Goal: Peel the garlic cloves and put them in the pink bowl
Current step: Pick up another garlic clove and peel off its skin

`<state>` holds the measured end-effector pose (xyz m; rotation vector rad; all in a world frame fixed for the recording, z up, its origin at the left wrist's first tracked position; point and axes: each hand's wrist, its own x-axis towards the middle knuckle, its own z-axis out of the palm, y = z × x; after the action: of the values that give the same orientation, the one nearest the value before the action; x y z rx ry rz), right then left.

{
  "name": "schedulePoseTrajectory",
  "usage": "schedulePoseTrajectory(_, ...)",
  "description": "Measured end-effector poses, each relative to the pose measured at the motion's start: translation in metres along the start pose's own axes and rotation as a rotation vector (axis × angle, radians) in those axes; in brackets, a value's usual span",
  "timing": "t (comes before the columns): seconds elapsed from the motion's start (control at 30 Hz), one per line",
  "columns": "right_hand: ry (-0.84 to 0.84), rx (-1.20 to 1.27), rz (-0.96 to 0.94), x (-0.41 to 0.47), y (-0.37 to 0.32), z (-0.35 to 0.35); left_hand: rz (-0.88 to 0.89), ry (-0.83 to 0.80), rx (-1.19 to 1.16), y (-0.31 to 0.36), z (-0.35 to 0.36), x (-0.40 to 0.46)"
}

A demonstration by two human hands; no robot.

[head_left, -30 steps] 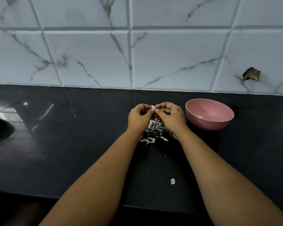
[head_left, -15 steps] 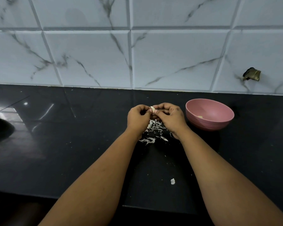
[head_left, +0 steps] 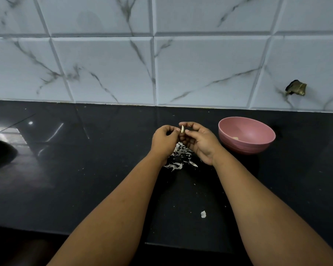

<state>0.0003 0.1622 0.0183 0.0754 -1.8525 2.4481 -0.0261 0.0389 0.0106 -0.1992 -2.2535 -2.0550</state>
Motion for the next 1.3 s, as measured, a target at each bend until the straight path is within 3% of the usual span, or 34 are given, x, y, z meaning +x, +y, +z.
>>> schedulePoseTrajectory(0.13, 0.014, 0.066, 0.011, -0.001, -0.004, 0.001, -0.075, 0.011, -0.132, 0.004, -0.002, -0.002)
schedulePoseTrajectory(0.4, 0.035, -0.009, -0.044, 0.000, -0.001, 0.000, 0.022, 0.028, 0.028, 0.001, -0.003, -0.001)
schedulePoseTrajectory(0.63, 0.111, -0.080, -0.086, 0.001, -0.002, -0.002, -0.031, 0.151, -0.064, 0.000, -0.011, 0.003)
schedulePoseTrajectory(0.9, 0.135, -0.042, -0.120, 0.002, 0.003, 0.000, 0.028, -0.049, -0.130, 0.000, -0.004, -0.003)
schedulePoseTrajectory(1.3, 0.222, -0.313, -0.216, 0.007, 0.007, -0.004, 0.185, 0.041, 0.060, -0.001, -0.005, -0.001)
